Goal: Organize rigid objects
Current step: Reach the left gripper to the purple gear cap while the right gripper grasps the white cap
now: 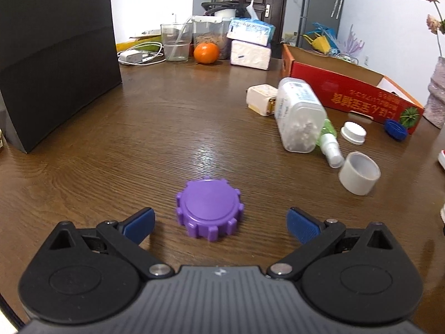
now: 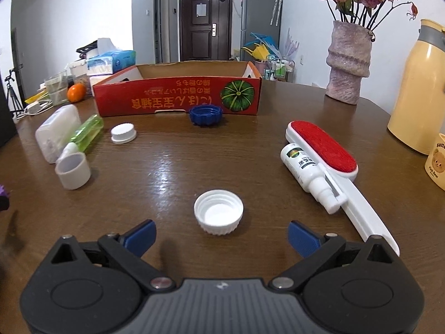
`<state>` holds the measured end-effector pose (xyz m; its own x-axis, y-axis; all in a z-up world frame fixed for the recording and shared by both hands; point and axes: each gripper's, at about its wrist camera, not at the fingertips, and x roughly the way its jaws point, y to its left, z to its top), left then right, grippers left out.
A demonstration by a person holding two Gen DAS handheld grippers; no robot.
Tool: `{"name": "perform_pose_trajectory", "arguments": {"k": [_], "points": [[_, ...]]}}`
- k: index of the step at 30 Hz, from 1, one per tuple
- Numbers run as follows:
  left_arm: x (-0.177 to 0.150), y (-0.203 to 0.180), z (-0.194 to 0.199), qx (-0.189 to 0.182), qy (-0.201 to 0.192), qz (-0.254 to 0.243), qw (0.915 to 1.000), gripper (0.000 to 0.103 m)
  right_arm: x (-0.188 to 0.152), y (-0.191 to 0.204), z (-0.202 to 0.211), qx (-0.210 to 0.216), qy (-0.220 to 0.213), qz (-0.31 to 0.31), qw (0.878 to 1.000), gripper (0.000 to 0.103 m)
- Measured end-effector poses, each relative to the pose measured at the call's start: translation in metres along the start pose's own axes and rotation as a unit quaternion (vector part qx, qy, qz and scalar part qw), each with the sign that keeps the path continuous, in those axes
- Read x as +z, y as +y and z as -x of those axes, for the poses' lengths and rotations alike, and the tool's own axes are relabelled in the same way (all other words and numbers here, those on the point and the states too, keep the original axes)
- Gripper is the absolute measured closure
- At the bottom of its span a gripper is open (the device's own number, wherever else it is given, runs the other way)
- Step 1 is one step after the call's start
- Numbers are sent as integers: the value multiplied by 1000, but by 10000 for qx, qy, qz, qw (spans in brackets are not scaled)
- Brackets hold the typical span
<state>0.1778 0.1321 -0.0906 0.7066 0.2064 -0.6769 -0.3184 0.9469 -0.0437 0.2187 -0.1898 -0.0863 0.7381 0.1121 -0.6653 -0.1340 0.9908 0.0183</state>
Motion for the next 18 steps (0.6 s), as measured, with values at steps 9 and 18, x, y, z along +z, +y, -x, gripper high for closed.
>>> {"name": "perform_pose_trajectory", "arguments": {"k": [9,18], "points": [[4,1,-6,109,-52,67,9999,11,8,0,-19,31,37,-21,10000,24],[4,0,-5,171,-128,47,9998,28,9,0,-18,55,-25,-57,10000,38]]}}
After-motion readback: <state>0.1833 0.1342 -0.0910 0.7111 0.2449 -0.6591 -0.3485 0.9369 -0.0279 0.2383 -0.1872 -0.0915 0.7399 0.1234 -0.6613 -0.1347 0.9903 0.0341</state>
